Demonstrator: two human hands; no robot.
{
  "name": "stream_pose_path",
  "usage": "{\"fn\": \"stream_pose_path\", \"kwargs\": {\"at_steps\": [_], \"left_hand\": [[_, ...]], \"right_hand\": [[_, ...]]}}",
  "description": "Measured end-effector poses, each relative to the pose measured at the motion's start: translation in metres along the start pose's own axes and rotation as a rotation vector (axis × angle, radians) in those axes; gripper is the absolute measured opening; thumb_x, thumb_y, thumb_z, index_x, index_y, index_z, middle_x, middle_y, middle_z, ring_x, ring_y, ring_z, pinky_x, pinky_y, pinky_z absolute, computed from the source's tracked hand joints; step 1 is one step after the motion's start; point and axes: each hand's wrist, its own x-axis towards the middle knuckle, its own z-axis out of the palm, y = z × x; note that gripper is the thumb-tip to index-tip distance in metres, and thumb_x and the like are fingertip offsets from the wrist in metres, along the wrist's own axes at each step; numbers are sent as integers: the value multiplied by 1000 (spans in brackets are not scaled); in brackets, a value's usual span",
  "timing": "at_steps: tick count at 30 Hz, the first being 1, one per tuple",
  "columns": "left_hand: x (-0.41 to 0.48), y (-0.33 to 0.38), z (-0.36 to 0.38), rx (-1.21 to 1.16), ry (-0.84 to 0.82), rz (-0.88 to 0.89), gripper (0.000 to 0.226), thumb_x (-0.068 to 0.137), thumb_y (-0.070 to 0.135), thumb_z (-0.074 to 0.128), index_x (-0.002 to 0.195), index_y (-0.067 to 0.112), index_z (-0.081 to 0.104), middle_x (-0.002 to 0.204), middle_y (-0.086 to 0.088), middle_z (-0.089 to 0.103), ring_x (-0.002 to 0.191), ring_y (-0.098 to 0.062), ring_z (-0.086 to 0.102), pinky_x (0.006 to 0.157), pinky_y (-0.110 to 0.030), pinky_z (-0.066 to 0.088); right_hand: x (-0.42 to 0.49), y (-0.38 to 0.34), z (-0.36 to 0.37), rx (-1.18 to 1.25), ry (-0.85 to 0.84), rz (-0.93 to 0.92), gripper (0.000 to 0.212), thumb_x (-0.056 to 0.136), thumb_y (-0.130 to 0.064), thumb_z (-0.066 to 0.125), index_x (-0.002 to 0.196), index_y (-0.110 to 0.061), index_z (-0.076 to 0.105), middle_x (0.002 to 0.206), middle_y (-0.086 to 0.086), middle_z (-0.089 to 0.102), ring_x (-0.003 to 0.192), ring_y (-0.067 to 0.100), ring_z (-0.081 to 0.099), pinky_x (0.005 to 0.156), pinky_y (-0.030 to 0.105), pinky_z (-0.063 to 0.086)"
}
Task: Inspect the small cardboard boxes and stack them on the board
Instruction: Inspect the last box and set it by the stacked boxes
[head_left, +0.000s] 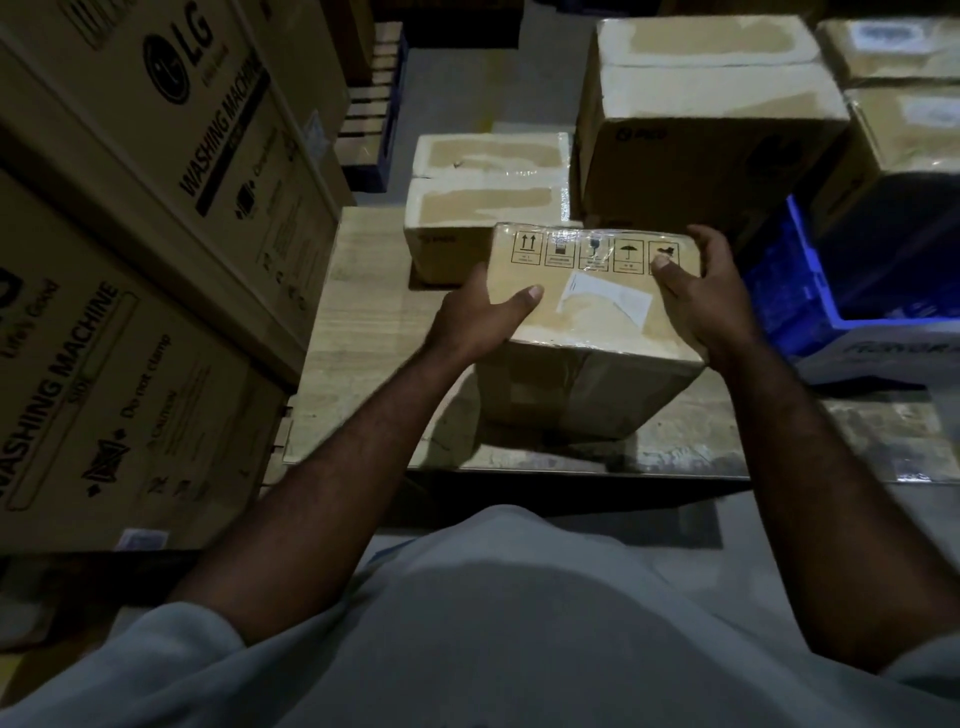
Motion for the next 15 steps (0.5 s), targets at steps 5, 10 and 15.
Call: {"fn": "stream_pose_path", "kwargs": {"at_steps": [5, 10, 15], "left_hand": [[-9, 9, -8, -115, -3, -16, 57, 90, 57, 70, 133, 23, 54, 125, 7, 66, 108, -12, 63, 91, -32, 54], [-20, 14, -15, -135, -27, -53, 90, 66, 90, 55, 126, 22, 53, 120, 2, 66, 107, -19, 67, 87, -47, 58], [-28, 14, -10, -199, -37, -72, 93, 71, 88, 56, 139, 26, 49, 133, 1, 65, 117, -20, 64, 98, -50, 54]], "right_hand": [[-12, -3, -3, -53, 27, -44, 53, 97, -34, 71, 144, -33, 47, 126, -14, 61, 117, 12, 63, 102, 46, 56], [-30, -8, -13, -54, 136, -144, 46, 95, -29, 74, 136, -23, 53, 111, -17, 63, 97, -9, 65, 84, 23, 58], [-57, -13, -12, -14, 360, -171, 34, 95, -40, 72, 118, -17, 61, 96, -14, 65, 84, -10, 66, 73, 20, 58]]}}
